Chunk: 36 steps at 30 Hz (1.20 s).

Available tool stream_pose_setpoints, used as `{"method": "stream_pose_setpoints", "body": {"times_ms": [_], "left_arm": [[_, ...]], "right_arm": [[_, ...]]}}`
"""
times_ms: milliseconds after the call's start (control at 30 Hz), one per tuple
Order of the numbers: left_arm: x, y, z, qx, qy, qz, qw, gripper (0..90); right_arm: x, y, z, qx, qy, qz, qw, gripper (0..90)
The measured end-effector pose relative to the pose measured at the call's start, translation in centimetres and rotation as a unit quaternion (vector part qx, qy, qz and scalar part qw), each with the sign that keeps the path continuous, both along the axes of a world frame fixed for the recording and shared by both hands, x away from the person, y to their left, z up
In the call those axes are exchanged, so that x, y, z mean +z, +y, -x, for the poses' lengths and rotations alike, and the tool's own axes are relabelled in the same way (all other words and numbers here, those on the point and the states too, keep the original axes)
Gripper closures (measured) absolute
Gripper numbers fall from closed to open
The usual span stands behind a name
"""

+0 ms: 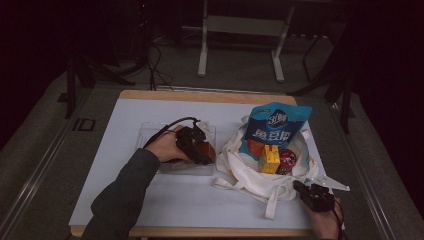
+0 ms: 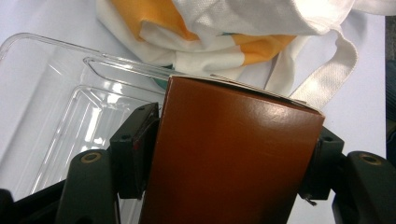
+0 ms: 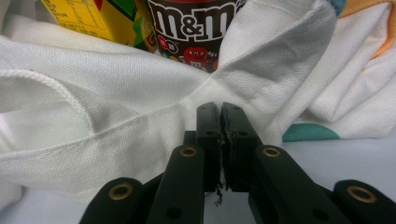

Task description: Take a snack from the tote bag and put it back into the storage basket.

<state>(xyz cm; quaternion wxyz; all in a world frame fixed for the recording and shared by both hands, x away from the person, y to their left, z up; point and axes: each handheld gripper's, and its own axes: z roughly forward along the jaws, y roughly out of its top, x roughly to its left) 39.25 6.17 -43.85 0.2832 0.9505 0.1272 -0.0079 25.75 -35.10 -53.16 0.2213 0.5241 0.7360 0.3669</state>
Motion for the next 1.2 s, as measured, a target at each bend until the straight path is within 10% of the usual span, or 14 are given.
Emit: {"method": "stream_pose_setpoints", "body": {"times_ms": [733,1200], "left_arm": [[-0.6,0.6,0.5,0.008,0.002,-0.016,0.9998,30.9],[1.0,0.3,1.4,0.023,-0.029,0.041,0.9985,26.0]], "right_arm": [[0.0,0.0,0.0,-0.001,0.000,0.000,1.0000,86.0],[0.0,0.0,0.0,0.000,-0.001,0.000,1.0000,85.7]]}}
